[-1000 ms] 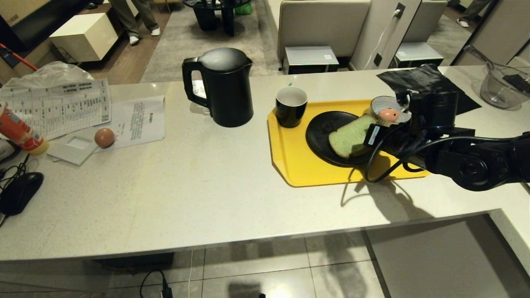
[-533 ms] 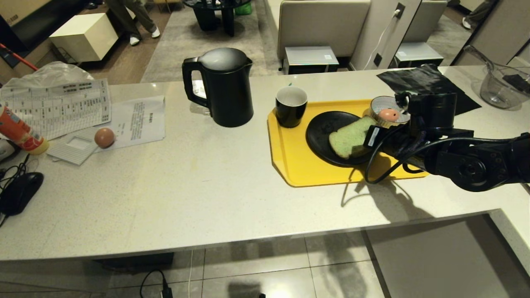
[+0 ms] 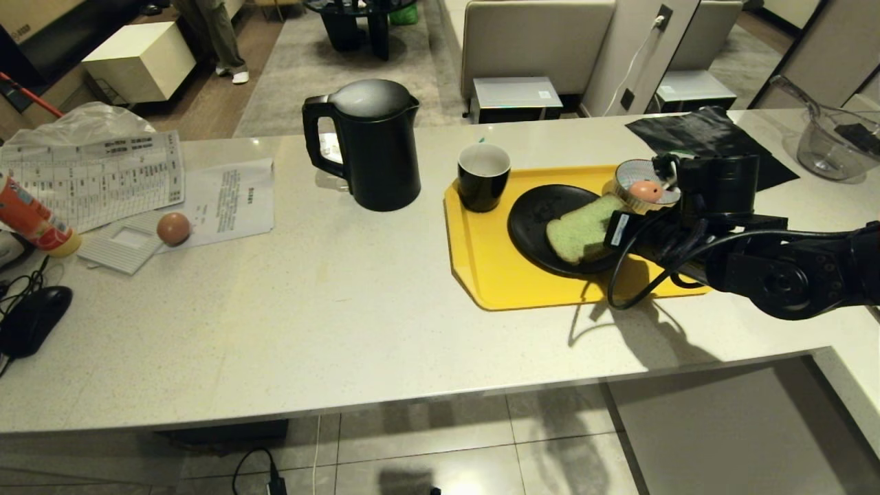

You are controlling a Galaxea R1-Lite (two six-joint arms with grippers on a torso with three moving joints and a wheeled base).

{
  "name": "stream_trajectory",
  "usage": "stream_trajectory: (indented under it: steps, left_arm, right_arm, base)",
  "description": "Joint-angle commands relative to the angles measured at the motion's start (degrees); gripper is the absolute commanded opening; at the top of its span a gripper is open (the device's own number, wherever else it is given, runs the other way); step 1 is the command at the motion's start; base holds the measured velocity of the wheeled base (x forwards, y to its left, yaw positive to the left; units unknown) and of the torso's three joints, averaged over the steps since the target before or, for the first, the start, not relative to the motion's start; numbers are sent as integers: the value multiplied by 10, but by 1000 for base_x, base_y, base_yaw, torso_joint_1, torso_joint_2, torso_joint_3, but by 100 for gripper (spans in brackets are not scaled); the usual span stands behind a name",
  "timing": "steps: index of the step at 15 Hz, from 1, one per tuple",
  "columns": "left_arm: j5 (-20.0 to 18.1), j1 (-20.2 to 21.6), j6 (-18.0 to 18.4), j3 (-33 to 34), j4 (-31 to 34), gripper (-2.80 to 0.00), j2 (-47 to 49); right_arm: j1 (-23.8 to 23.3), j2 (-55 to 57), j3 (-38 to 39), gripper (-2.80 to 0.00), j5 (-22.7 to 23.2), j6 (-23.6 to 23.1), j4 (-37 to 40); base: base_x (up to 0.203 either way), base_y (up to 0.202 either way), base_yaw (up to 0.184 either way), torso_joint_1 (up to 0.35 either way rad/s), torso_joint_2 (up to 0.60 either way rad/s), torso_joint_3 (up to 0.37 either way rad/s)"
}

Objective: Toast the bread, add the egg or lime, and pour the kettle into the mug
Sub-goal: Put the baked bread on a plate

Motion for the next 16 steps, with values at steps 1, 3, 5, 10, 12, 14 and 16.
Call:
stream_trajectory:
  steps: [1,3,5,10,12,14,16]
  left_arm:
    - [0,1,0,1,0,-280,0]
    - [0,1,0,1,0,-280,0]
    - [0,0,0,0,0,-280,0]
    - [0,1,0,0,0,-280,0]
    - [0,0,0,1,0,-280,0]
    - [0,0,0,0,0,-280,0]
    - [0,1,1,1,0,-280,0]
  right_arm:
    - [0,-4,0,-280,3,1,-2]
    - [0,-7,0,-280,10,1,-2]
    - [0,-7,0,-280,10,1,-1]
    - [3,-8,4,-280,32,3,9]
    - [7,-7,7,-280,33,3,7]
    - [8,-7,8,-280,33,2,7]
    - [7,-6,12,-280,32,2,4]
  base:
    - [0,0,0,0,0,0]
    - [0,0,0,0,0,0]
    - [0,0,0,0,0,0]
    - [0,0,0,0,0,0]
    - [0,0,0,0,0,0]
    - [0,0,0,0,0,0]
    - [0,0,0,0,0,0]
